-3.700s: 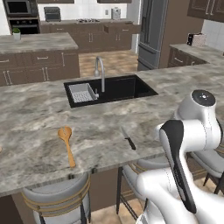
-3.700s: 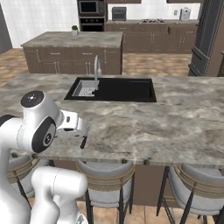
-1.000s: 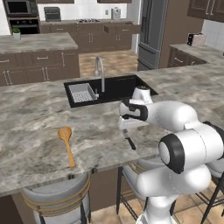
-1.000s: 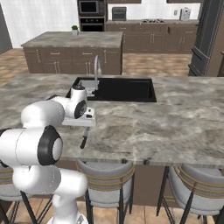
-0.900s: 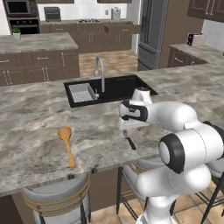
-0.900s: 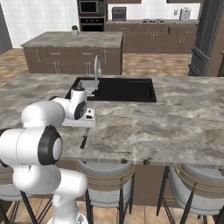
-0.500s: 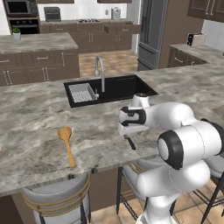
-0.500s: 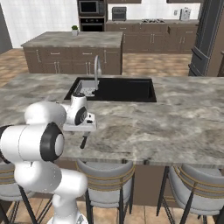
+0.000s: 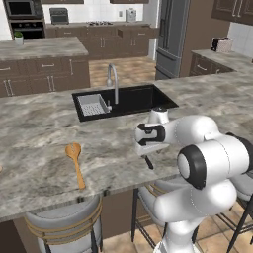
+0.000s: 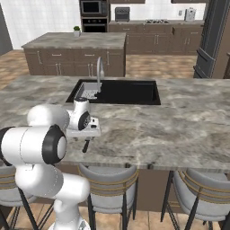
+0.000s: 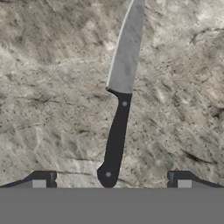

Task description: Pick up the metallic utensils from the counter and place them in the open drawer. Make sure not to pick up any wooden utensils.

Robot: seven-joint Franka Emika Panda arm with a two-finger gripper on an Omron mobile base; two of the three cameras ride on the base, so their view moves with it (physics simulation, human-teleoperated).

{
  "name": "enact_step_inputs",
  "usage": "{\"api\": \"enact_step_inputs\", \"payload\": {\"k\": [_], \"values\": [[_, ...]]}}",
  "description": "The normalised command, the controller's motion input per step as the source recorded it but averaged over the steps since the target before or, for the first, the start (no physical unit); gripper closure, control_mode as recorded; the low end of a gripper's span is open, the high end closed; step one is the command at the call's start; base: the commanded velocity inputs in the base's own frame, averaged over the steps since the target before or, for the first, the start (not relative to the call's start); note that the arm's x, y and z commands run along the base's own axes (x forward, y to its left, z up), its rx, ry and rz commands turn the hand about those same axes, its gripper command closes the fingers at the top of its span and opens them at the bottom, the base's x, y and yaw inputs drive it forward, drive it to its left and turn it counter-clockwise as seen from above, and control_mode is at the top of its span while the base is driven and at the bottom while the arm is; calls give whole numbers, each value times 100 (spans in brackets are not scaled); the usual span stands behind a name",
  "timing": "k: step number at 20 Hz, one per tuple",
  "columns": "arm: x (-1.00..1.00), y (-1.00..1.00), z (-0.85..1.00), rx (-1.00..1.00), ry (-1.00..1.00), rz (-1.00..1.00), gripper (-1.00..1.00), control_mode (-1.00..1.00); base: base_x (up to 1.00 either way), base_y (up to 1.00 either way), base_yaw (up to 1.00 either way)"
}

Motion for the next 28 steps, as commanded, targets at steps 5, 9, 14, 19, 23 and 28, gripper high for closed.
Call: {"api": "enact_step_inputs", "payload": {"k": [5,9,14,19,23,28], "values": [[0,0,-27,0,0,0,-100,-100,0,0,0],[0,0,-34,0,0,0,-100,-100,0,0,0],[2,0,-47,0,2,0,-100,-100,0,0,0],[0,0,-28,-1,2,0,-100,-100,0,0,0],[0,0,-32,0,0,0,-100,-100,0,0,0],[6,0,-28,-2,0,0,-100,-100,0,0,0]]}}
